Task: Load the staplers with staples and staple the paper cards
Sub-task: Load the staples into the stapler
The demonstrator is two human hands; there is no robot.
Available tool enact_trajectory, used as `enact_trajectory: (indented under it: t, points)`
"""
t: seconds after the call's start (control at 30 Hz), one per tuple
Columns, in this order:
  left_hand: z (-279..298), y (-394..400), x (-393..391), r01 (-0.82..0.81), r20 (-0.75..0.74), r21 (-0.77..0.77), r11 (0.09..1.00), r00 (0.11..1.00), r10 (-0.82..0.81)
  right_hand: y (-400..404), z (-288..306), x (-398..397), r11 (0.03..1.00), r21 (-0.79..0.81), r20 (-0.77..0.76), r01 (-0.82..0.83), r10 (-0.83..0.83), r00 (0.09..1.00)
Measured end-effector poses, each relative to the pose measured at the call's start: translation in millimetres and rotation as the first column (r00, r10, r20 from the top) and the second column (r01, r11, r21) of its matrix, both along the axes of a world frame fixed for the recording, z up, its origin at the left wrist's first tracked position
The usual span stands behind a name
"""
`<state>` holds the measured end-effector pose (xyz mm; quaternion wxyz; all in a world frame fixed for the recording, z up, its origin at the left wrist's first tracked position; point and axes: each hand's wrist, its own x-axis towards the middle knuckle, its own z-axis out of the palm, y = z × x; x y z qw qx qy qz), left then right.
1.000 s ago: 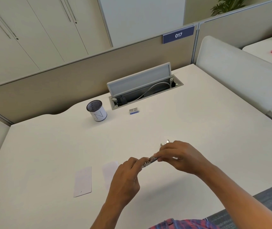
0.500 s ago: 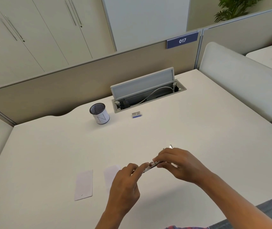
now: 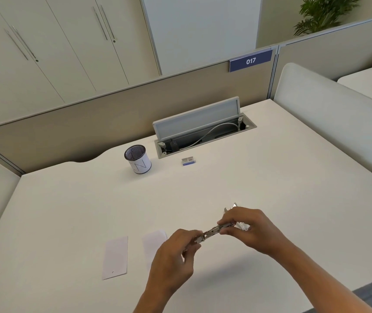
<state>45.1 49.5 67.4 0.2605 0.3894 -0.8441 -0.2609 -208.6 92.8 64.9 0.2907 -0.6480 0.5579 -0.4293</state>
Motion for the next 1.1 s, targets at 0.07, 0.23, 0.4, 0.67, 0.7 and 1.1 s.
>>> enact_trajectory:
  t: [0.07, 0.23, 0.4, 0.67, 0.7, 1.1]
  points:
    - [5, -3, -1, -0.084, -0.094, 0.128, 0.988, 0.991, 0.096, 0, 2, -4, 0.998, 0.063, 0.041, -0.003, 0.000, 0.999]
    - [16, -9, -2, -0.189, -0.215, 0.372, 0.909, 0.935, 0.282, -2, 4, -12, 0.975, 0.219, 0.105, -0.029, 0.006, 0.994]
    - [21, -12, -4, -0.190, -0.279, 0.459, 0.868, 0.897, 0.343, -5, 13, -10, 0.958, 0.283, 0.180, -0.051, -0.001, 0.984]
    - [26, -11, -3, -0.163, -0.310, 0.507, 0.846, 0.882, 0.356, -4, 12, -14, 0.923, 0.374, 0.242, -0.097, 0.003, 0.970]
    - [24, -11, -3, -0.158, -0.319, 0.515, 0.842, 0.877, 0.359, -4, 11, -14, 0.919, 0.383, 0.246, -0.093, -0.004, 0.969]
    - [-10, 8, -9, -0.229, -0.284, 0.573, 0.787, 0.845, 0.453, 2, -16, -1, 0.889, 0.454, 0.309, -0.057, -0.097, 0.946]
